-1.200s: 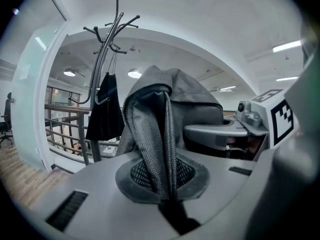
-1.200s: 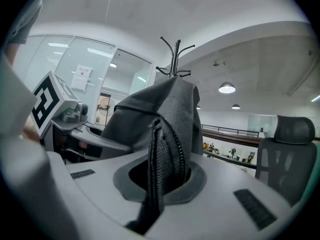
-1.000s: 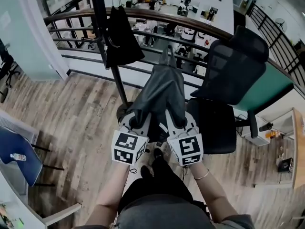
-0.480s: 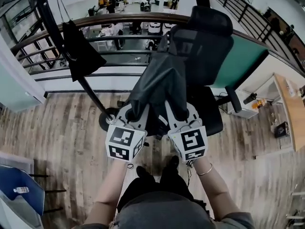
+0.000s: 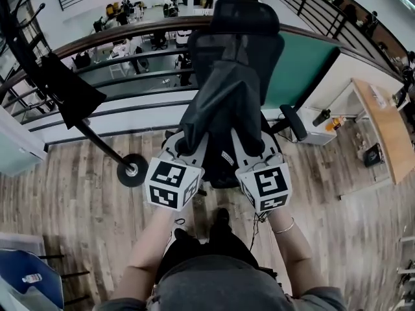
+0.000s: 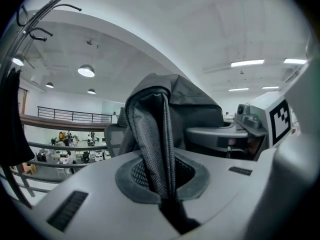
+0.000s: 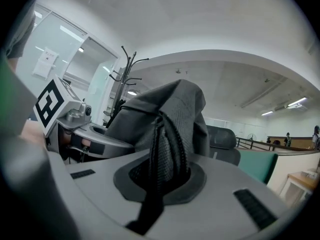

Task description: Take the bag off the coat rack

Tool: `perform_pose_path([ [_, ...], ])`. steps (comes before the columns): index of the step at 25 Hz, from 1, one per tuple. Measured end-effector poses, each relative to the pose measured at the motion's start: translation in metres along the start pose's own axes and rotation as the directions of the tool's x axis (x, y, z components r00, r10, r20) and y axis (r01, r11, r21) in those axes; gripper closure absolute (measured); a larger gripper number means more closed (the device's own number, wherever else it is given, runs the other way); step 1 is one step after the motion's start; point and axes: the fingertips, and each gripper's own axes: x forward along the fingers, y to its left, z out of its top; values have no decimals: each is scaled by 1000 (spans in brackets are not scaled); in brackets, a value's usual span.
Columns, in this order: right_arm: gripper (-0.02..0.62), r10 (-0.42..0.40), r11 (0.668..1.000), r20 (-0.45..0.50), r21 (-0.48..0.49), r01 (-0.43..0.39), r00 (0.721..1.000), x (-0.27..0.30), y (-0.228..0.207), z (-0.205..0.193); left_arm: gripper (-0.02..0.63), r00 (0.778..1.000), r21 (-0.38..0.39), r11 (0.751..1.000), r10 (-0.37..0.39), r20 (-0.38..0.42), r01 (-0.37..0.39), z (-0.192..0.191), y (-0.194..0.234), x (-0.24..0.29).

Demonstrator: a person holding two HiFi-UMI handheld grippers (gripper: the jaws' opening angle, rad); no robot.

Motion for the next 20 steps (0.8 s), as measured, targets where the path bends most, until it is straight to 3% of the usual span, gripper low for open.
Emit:
perform_pose_path([
  [12,584,16,999,-64,43,-13,998,-6,-113,-58,569,998,-49,998,-28,-52,26,-12,-53,114],
  [20,584,80,994,-107,86,-70,991,23,-159,-108,569,994,-106,993,34,-108,-45,-43,-52,178],
])
